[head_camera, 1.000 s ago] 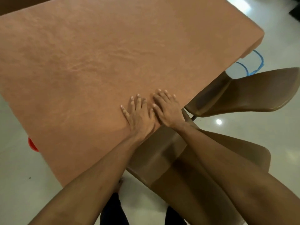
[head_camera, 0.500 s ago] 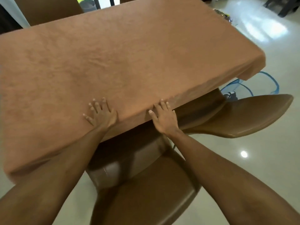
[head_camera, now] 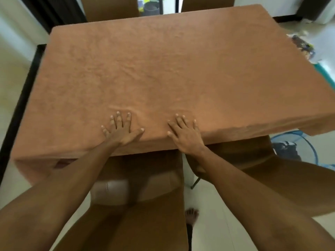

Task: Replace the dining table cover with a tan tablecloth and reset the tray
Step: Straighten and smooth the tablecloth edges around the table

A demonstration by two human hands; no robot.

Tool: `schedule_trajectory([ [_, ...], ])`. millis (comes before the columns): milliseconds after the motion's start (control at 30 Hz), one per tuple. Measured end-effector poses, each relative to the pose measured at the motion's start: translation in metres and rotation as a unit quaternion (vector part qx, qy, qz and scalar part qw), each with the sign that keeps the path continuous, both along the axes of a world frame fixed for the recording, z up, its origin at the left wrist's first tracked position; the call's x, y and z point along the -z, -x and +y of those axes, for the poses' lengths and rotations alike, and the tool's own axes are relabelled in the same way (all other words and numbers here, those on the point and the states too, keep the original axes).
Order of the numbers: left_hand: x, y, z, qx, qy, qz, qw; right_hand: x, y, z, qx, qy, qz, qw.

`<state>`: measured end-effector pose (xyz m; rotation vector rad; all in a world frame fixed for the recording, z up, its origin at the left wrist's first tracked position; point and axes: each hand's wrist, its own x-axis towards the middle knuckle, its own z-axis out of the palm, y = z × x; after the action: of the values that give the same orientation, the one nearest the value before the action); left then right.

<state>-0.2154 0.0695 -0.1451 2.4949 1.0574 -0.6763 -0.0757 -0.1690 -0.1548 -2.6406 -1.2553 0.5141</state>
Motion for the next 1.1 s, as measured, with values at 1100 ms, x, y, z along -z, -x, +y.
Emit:
schedule_trajectory([
  [1100,0.011,-0.270,-0.410,0.040,-0.092,-0.153,0.983,0.002,-0.314,-0.381,0.074,-0.026,-0.032,0.996],
])
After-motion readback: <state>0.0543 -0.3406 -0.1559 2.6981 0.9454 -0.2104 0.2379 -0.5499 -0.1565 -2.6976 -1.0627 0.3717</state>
